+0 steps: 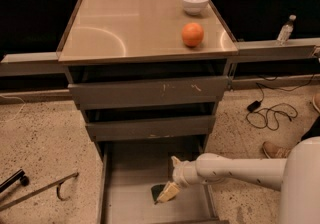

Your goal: Pick sponge from bottom drawer and place on counter

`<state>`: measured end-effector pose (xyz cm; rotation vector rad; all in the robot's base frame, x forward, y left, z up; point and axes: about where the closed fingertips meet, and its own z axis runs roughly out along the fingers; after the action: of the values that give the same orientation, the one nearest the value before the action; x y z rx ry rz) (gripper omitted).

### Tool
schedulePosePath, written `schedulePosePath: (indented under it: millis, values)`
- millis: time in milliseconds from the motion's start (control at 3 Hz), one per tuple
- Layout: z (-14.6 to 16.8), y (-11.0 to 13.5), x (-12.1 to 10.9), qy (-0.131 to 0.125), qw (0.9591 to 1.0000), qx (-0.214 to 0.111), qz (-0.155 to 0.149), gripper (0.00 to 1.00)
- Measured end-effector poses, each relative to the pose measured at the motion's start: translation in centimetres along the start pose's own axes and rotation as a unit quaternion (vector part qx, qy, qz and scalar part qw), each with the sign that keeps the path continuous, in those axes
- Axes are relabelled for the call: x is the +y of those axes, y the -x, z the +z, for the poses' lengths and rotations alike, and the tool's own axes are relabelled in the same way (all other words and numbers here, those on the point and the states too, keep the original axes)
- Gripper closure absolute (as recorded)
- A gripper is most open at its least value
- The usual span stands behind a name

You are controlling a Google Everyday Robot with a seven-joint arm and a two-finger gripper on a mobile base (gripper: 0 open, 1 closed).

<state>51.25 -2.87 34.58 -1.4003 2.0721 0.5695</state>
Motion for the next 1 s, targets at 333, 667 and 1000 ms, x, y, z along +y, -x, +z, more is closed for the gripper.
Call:
schedulePosePath:
  millis: [333, 667, 1000]
  values:
    - [3.2, -0.3, -0.8, 0.004, 0.9999, -0.01, -0.012, 0.0]
    - [5.9, -2.1, -0.6, 0.022, 0.9997, -0.001, -0.01, 0.0]
    - [7.9, -4.6, 0.4, 0.046, 0.9985, 0.027, -0.009, 0.0]
